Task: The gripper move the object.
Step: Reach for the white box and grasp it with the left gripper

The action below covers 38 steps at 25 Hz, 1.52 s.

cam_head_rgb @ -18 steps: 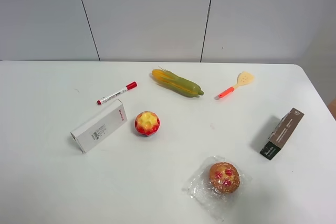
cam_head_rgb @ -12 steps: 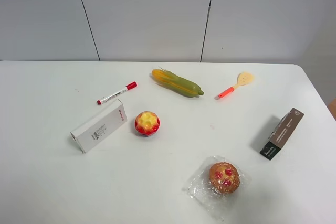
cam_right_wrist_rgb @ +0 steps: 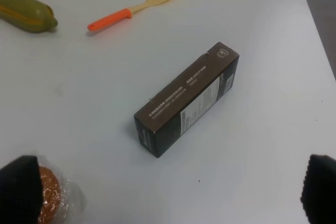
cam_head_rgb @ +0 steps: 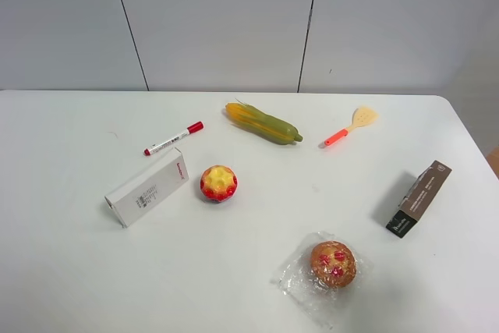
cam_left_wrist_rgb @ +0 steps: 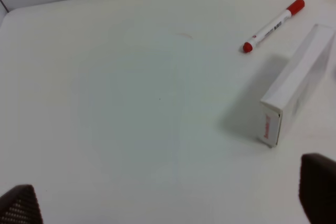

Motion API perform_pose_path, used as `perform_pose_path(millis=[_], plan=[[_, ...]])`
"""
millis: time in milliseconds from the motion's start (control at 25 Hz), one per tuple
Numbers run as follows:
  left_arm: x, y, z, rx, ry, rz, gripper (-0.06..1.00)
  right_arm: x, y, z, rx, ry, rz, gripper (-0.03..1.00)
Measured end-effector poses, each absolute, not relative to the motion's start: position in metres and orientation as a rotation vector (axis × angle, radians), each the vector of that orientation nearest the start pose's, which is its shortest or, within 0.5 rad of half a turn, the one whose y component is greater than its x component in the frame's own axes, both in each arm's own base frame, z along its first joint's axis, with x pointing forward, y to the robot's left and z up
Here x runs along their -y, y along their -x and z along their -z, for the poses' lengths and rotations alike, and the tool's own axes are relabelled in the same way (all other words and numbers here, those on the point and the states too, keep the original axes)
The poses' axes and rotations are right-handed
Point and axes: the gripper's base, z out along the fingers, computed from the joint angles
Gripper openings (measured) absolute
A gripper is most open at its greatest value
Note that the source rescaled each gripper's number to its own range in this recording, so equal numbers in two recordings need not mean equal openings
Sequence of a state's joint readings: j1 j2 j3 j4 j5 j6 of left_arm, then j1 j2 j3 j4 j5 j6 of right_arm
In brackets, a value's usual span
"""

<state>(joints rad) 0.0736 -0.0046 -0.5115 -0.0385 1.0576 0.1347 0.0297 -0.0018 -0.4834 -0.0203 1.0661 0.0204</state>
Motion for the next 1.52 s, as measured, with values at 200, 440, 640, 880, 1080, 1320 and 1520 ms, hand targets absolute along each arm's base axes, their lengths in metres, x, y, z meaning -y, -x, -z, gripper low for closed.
perform_pose_path(millis=[200, 440, 640, 880, 1080, 1320, 1520], plan=[[0.004, 0.007, -0.281, -2.025, -0.064, -0.086, 1.00, 0.002, 0.003, -0.272, -2.064, 0.009, -0.007, 1.00], [0.004, 0.007, -0.281, -2.025, -0.064, -0.086, 1.00, 0.002, 0.003, -0.272, -2.064, 0.009, -0.007, 1.00], [0.004, 0.007, -0.281, -2.025, -0.064, -0.086, 1.00, 0.002, 0.003, -0.272, -2.064, 0.009, -0.007, 1.00], [0.003, 0.006, -0.281, -2.029, -0.058, -0.082, 1.00, 0.002, 0.003, -0.272, -2.064, 0.009, -0.007, 1.00], [0.003, -0.006, -0.297, -2.100, -0.064, -0.071, 1.00, 0.002, 0.003, -0.272, -2.064, 0.009, -0.007, 1.00], [0.003, -0.042, -0.334, -2.191, -0.150, -0.030, 1.00, 0.002, 0.003, -0.272, -2.064, 0.009, -0.007, 1.00], [0.012, -0.097, -0.350, -2.290, -0.301, 0.002, 1.00, 0.002, 0.003, -0.272, -2.064, 0.009, -0.007, 1.00]])
